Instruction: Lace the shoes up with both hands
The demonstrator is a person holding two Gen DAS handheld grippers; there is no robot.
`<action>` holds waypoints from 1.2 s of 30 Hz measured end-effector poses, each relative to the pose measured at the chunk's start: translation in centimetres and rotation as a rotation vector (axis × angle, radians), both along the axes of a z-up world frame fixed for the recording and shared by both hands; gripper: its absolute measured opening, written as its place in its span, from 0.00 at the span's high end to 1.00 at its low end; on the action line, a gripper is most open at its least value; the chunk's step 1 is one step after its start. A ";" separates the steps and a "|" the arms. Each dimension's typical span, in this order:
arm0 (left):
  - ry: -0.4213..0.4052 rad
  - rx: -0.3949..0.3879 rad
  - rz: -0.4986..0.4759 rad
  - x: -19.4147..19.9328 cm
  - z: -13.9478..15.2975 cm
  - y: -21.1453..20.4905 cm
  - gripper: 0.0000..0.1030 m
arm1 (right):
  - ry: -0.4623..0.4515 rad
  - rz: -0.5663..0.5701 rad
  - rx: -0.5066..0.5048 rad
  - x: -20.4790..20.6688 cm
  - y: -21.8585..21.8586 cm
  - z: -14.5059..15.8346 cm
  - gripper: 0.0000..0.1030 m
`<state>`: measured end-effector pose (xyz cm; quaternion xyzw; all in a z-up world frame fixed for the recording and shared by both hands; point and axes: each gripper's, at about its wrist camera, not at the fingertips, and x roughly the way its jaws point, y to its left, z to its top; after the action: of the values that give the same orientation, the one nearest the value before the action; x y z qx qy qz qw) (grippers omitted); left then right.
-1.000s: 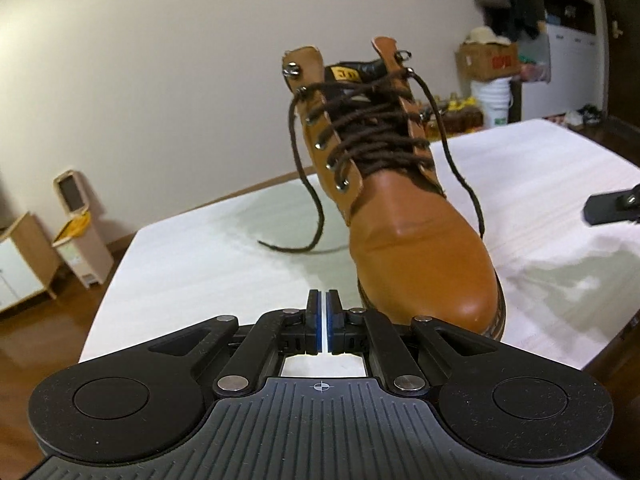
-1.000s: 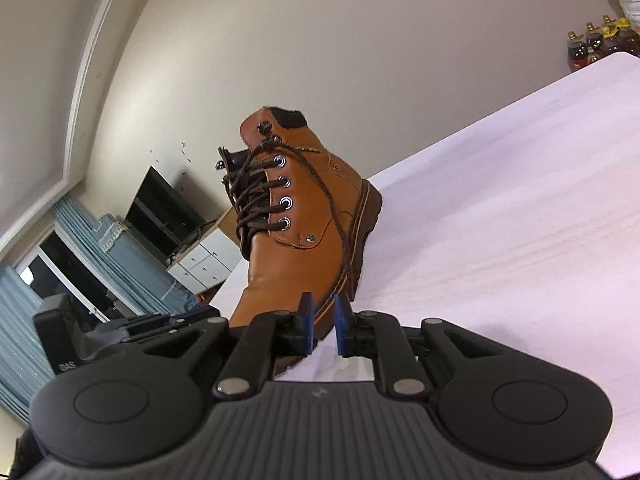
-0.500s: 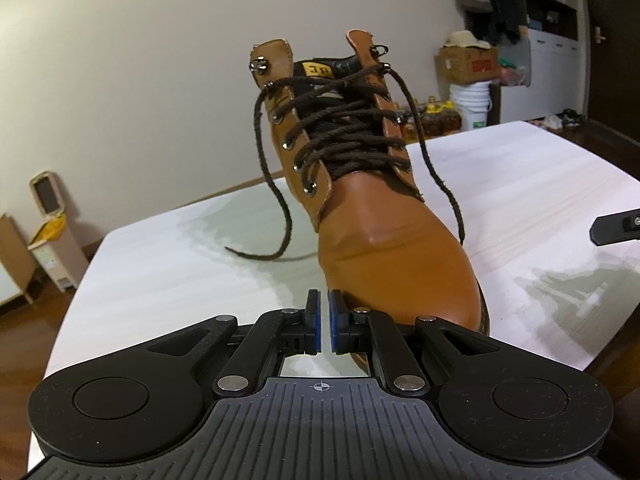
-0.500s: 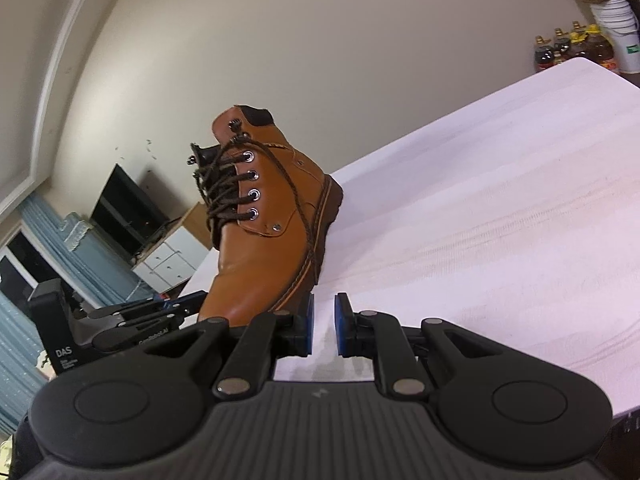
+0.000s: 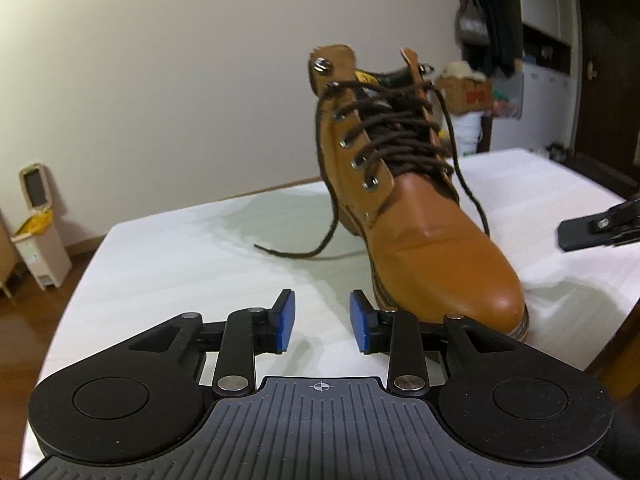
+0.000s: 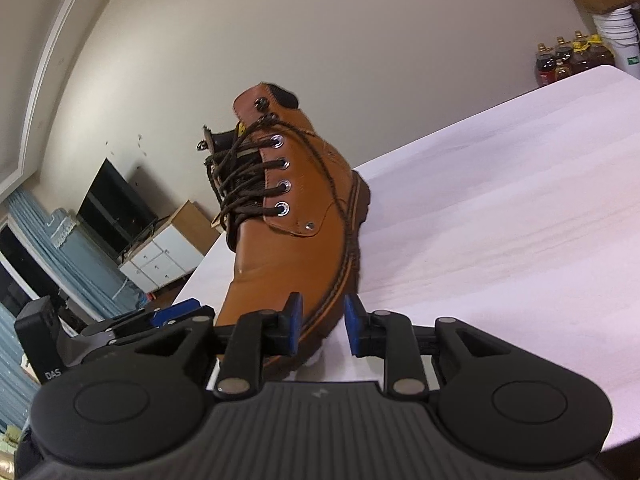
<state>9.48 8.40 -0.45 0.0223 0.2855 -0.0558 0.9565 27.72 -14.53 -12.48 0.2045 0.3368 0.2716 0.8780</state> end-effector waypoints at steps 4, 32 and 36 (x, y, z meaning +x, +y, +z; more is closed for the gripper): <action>0.016 -0.017 -0.049 0.6 0.1 0.1 0.68 | 0.003 0.006 -0.014 1.4 0.7 0.3 0.74; 0.094 0.021 -0.137 2.5 -0.8 -3.0 1.00 | 0.084 0.172 -0.002 4.8 1.3 -2.5 0.82; 0.105 0.017 -0.124 2.1 -0.6 -3.6 1.00 | 0.093 0.157 0.017 4.4 1.2 -2.7 0.82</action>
<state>11.62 4.82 -1.06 0.0450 0.3340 -0.1138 0.9346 32.16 -13.29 -15.22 0.1974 0.3897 0.3329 0.8357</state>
